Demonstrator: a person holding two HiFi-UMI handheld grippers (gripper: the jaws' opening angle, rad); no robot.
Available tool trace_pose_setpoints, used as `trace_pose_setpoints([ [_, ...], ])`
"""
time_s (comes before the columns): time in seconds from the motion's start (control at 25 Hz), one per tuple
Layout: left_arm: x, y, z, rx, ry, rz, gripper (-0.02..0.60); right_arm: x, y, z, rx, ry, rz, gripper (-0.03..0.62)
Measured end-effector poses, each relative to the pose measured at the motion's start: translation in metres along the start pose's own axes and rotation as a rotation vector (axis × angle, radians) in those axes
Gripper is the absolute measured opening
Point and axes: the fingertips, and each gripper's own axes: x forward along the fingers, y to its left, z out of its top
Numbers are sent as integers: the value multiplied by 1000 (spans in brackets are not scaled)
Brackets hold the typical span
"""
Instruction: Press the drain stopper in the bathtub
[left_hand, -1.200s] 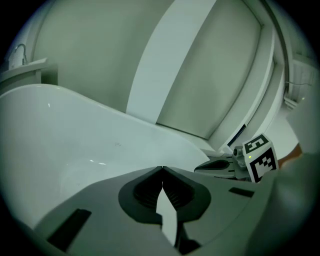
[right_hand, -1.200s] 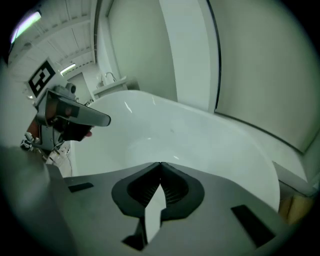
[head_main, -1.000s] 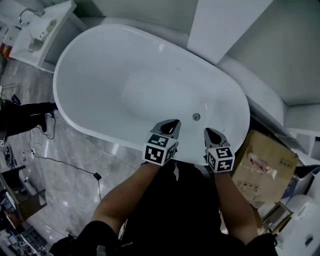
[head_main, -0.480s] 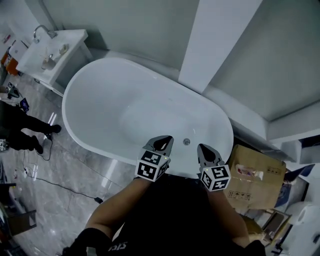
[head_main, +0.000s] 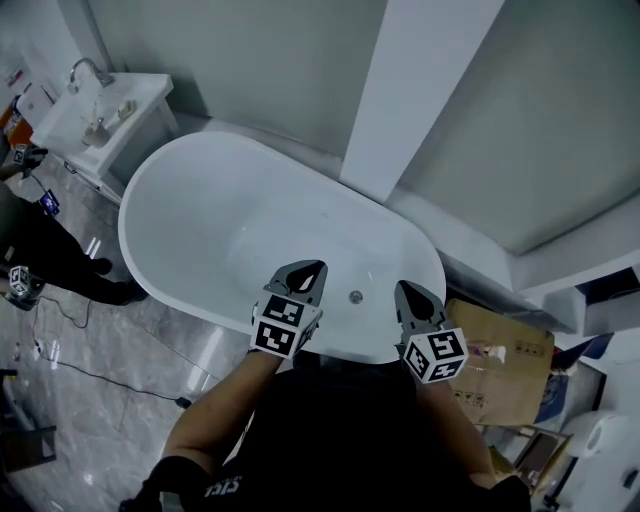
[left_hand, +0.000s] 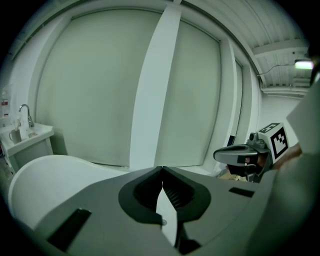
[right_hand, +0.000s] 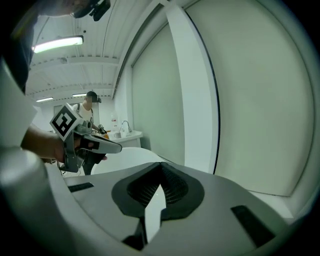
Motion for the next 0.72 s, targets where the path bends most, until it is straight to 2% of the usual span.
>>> trace_pose_setpoints([
  [0.32, -10, -20, 56, -3, -83, 100, 14, -31, -23, 56, -33, -138, 97, 12],
  [0.56, -17, -55, 100, -29, -175, 143, 14, -71, -55, 89, -7, -253, 163, 12],
  [0.72, -18, -71, 121, -10, -210, 166, 14, -92, -69, 110, -4, -327, 196, 12],
])
